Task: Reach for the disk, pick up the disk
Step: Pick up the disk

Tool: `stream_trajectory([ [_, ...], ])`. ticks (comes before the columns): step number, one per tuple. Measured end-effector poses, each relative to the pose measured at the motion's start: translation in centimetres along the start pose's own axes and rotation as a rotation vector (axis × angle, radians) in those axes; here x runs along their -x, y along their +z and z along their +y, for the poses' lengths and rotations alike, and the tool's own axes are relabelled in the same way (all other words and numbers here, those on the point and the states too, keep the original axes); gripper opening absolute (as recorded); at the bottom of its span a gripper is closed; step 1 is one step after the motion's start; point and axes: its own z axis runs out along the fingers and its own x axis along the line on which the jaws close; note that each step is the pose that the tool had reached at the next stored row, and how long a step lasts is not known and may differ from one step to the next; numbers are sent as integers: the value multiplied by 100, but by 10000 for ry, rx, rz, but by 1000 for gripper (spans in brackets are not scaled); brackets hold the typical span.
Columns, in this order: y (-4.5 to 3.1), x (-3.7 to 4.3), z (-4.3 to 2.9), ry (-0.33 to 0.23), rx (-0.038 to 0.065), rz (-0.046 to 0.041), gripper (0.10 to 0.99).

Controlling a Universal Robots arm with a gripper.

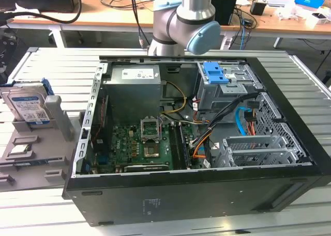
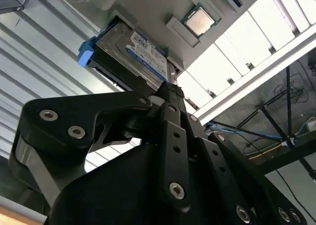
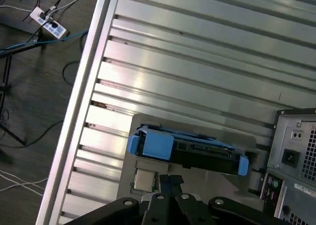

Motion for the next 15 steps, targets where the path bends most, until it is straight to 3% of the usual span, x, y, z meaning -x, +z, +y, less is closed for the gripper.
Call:
stream_trajectory([
  [8,0,0,0,-1814,-1,70,106],
  [15,0,0,0,-2666,-1,102,106],
])
